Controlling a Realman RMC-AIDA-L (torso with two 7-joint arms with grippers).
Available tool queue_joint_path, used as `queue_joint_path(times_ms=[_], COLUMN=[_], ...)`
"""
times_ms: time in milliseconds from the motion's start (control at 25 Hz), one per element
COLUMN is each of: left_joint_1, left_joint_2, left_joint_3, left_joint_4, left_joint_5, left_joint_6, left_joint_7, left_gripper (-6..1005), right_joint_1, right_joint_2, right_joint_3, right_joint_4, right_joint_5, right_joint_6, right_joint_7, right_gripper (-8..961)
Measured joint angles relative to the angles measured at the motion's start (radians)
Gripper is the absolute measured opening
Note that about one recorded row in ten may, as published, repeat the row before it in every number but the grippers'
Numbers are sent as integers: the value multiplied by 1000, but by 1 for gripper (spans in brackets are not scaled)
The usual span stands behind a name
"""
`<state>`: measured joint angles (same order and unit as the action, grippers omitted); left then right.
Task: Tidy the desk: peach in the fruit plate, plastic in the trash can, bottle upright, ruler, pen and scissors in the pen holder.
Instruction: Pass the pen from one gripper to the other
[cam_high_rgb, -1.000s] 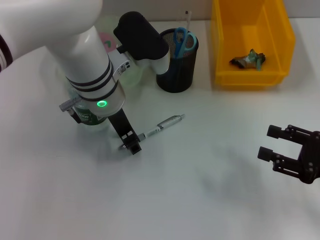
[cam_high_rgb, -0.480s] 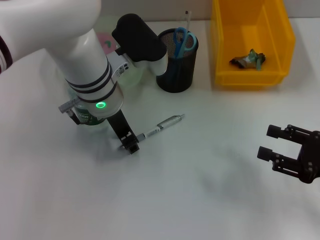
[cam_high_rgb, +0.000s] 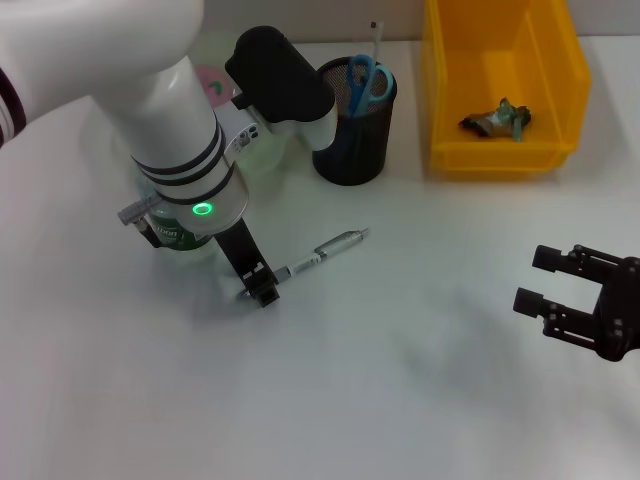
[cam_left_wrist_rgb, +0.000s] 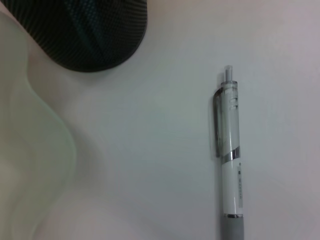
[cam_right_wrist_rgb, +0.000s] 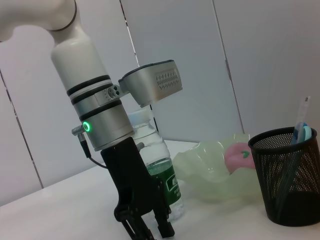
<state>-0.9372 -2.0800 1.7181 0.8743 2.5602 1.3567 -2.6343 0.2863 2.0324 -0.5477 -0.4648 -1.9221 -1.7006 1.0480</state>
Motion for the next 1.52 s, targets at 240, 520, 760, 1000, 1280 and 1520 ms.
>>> queue_joint_path(times_ms=[240,520,760,1000,1280,1520], left_joint_1=[0,0,2,6,21,57], left_joint_2=[0,0,0,0,0,2], left_joint_3=[5,25,24,26,18,2], left_joint_4=[0,0,0,-1,33,115], left_joint_5=[0,-12,-12,-6,-6,-10], left_joint_6=[0,-1,-8,-16,-21,-15], left_joint_7=[0,1,1,0,0,2], left_gripper=[450,447,444,217,128,137], right_joint_1=[4,8,10,10,8,1], right_joint_2=[-1,-2,-2,-2,-3,-4], right_joint_3=[0,0,0,0,4,9], right_joint_4=[0,0,0,0,0,0], right_joint_5=[-6,-8,-9,-9,-9,-7], right_joint_6=[1,1,2,3,3,-4], right_joint_7=[3,6,6,7,7,7], right_gripper=[546,542,539,535,531,527])
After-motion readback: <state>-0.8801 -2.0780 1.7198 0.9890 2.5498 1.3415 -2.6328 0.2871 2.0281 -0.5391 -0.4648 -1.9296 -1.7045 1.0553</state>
